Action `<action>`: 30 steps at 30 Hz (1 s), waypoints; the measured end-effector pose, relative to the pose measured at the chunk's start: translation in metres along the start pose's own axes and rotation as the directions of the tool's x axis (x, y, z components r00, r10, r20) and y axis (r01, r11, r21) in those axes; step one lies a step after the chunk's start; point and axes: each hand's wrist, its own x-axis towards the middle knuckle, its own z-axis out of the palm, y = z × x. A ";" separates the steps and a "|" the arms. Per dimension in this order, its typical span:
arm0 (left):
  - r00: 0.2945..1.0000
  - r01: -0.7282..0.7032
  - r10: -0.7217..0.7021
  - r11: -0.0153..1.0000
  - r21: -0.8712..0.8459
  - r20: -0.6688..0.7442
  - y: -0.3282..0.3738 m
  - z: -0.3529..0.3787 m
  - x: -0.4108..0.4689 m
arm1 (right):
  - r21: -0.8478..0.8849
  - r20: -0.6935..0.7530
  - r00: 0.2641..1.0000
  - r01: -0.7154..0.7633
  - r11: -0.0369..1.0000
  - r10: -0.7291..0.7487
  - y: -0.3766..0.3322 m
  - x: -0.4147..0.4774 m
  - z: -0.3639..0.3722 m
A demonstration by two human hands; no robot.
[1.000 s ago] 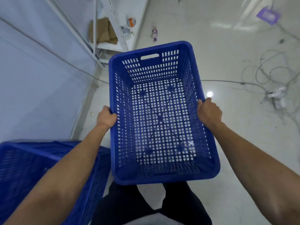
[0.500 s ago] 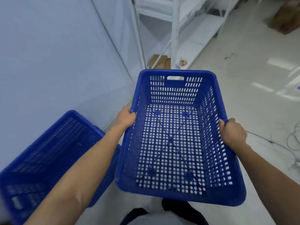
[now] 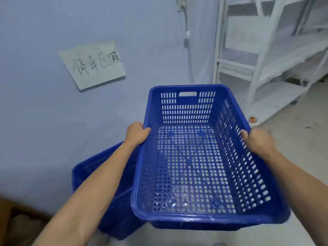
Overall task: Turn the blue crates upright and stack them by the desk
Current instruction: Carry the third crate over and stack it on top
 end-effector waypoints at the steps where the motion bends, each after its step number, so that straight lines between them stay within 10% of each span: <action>1: 0.999 0.007 -0.008 1.000 -0.008 -0.042 -0.011 -0.020 -0.007 | -0.001 -0.014 0.999 0.046 0.999 -0.046 -0.019 -0.006 -0.005; 13: 0.915 0.219 -0.221 0.975 -0.044 -0.337 -0.146 -0.180 -0.089 | -0.018 0.016 0.911 0.412 0.911 -0.412 -0.222 -0.054 -0.011; 30: 0.632 0.538 -0.517 0.829 -0.154 -0.577 -0.245 -0.191 -0.157 | -0.083 0.217 0.559 0.827 0.556 -0.800 -0.406 -0.037 0.088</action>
